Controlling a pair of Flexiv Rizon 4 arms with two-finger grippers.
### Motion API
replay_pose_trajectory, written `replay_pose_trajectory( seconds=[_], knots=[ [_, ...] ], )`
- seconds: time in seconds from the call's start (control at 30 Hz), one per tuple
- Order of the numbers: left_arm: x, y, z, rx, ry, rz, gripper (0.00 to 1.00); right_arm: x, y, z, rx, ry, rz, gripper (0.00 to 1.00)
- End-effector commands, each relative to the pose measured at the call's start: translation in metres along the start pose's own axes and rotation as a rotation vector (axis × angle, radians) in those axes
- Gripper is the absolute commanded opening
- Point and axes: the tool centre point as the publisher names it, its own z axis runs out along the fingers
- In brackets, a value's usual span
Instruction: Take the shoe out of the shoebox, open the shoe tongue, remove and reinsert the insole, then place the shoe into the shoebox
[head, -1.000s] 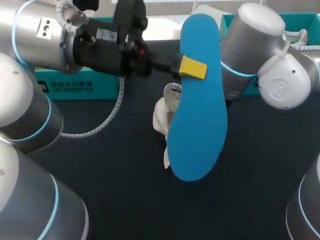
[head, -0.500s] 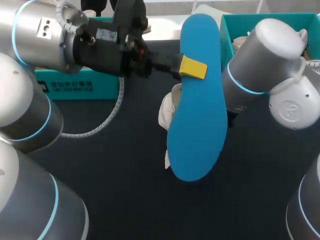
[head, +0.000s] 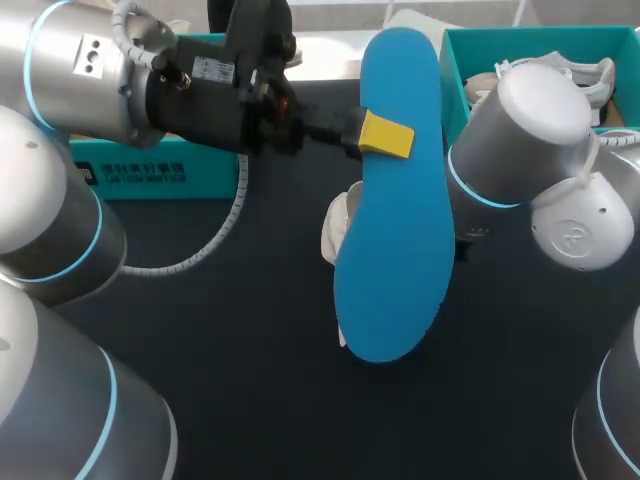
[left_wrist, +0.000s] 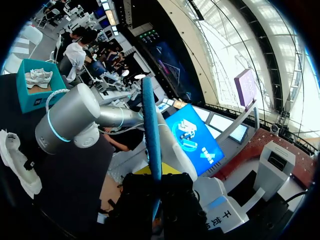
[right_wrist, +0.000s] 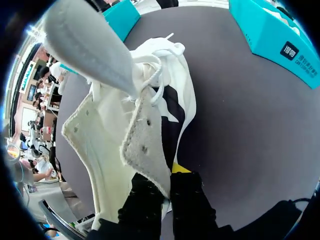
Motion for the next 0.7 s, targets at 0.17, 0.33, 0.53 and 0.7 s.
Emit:
replay_pose_trajectory(
  seconds=[0.17,0.33,0.53,0.7],
  knots=[
    [-0.001,0.002,0.000,0.002,0.000,0.000,0.00,0.007,0.000,0.013,-0.025,-0.056,-0.005,0.00],
    [-0.001,0.002,0.000,0.002,0.000,0.000,0.00,0.006,-0.002,0.018,-0.038,-0.061,-0.003,0.00],
    [-0.001,0.002,0.000,0.002,0.000,0.000,0.00,0.003,-0.005,0.028,-0.041,-0.080,-0.021,0.00],
    [-0.001,0.002,0.000,0.002,0.000,0.000,0.00,0.000,-0.008,0.036,-0.034,-0.085,0.004,0.00]
  ],
)
